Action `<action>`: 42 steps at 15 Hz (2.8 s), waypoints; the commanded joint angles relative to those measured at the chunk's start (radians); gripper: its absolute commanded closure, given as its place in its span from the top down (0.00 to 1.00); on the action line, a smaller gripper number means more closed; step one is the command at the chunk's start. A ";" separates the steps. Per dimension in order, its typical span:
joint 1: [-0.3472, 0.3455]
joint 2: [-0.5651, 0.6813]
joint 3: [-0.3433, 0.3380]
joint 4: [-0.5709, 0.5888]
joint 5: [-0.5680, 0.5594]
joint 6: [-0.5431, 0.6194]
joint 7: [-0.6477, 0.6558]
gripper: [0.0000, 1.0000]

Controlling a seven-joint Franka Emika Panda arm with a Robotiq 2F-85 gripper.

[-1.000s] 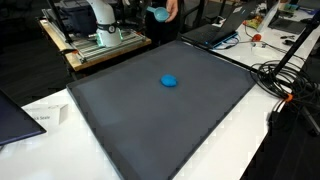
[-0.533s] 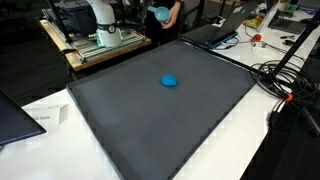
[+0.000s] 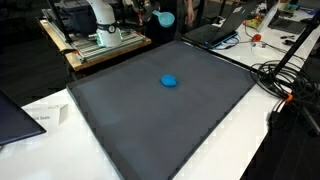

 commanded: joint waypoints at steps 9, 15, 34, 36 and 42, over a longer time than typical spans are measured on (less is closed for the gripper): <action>0.008 -0.019 0.073 -0.061 -0.085 0.110 0.185 0.35; 0.098 0.140 0.243 0.003 -0.120 0.372 0.299 0.35; 0.110 0.484 0.308 0.216 -0.534 0.514 0.579 0.35; 0.108 0.524 0.290 0.263 -0.528 0.477 0.528 0.35; 0.126 0.667 0.230 0.378 -0.655 0.475 0.516 0.35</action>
